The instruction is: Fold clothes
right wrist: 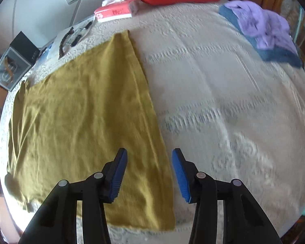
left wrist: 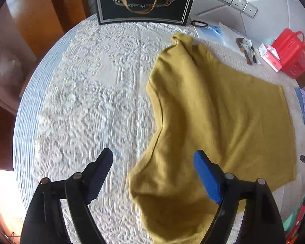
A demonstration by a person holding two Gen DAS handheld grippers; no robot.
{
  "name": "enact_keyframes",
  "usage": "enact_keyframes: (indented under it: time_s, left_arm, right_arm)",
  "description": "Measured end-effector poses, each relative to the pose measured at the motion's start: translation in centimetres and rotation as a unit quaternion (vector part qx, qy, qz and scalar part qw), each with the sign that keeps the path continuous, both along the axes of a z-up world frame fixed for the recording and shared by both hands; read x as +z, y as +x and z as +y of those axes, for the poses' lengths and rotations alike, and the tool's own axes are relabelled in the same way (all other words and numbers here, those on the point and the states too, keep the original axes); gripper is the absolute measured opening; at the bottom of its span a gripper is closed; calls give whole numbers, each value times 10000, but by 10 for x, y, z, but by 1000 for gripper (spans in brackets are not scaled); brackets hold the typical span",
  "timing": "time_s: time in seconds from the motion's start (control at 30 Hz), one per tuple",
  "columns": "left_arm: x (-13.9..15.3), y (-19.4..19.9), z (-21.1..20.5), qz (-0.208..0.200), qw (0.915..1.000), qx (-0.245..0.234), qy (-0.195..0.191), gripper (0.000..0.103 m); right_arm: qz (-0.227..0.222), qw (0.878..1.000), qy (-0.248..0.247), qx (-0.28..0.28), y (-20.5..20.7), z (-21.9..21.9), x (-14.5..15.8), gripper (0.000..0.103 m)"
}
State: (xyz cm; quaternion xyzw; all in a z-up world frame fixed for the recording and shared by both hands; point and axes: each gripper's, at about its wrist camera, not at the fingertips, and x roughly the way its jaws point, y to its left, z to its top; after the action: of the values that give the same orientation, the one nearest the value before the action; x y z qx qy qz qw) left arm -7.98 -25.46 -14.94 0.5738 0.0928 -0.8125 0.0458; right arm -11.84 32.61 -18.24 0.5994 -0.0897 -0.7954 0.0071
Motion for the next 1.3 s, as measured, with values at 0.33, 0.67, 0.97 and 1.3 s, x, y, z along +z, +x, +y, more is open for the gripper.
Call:
enact_keyframes:
  time_s: [0.33,0.67,0.97,1.3]
  left_arm:
    - [-45,122,40,-55,9992,365,153,82]
    - [-69,120,73,-56,9980,540,-314,86]
    - [-57,129,70,-179,9968,784,-2,16]
    - [9,115,55,104,9924,685,1014,7]
  right_arm:
    - [120,9984,-534,146,72,19,-7,47]
    - [289,9980,-213,519,79,0,-24,58]
    - [330,9945,573,811,83,-32,-38,15]
    - [546,9965,-566,300,71,-2,-3,13]
